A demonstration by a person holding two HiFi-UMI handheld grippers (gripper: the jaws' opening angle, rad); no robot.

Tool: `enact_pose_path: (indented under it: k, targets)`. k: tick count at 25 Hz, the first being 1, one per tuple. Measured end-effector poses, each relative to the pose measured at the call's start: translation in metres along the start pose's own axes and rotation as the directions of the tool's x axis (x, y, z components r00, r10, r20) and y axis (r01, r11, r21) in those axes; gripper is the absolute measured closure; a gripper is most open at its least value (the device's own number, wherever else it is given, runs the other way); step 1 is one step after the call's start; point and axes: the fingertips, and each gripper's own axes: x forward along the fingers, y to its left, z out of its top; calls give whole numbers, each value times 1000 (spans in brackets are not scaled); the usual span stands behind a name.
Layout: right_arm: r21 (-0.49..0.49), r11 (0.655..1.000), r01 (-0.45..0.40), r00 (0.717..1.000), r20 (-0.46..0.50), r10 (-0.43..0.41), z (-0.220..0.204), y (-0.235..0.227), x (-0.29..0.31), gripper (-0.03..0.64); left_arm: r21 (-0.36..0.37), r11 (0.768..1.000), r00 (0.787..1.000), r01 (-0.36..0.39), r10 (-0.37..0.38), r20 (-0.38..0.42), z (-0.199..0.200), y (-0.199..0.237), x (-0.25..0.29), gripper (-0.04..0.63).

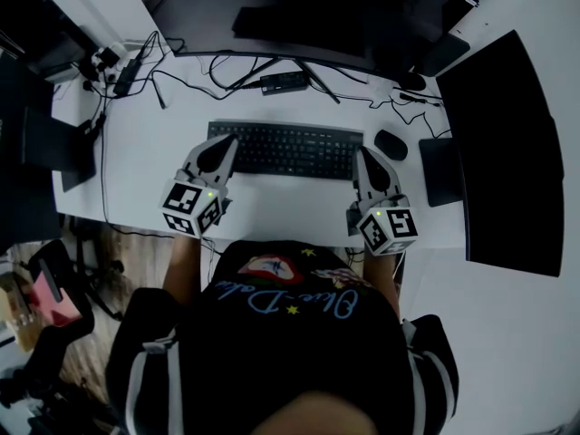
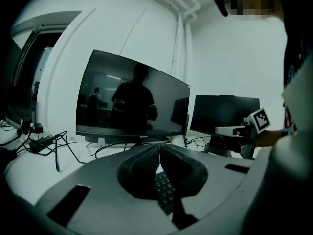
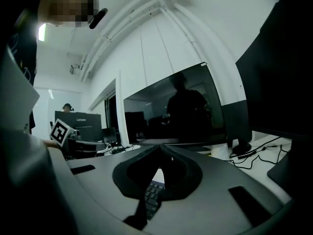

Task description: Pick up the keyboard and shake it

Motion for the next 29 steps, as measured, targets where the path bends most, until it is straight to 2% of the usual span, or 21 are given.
enact_pose_path:
  k: [4,9,18,29]
  targets:
    - [-23,1000,-9,1000,-1,9,1,4,-4,617,11,1000,1000,6,-6,4,3,-5,-3,591]
    - [-19,1000,-13,1000,-3,13,4,7,-10,617,-12,1000,999,9,-8,40,12,-9,-8,591]
    - [-22,999,-35,999,2,35,6,10,-10,617,16,1000,999,20,-20,35,14,-19,-13,590]
    - [-17,999,-51,999,2,51,6,12,-9,617,10,1000,1000,-5,4,31,12,-17,-19,589]
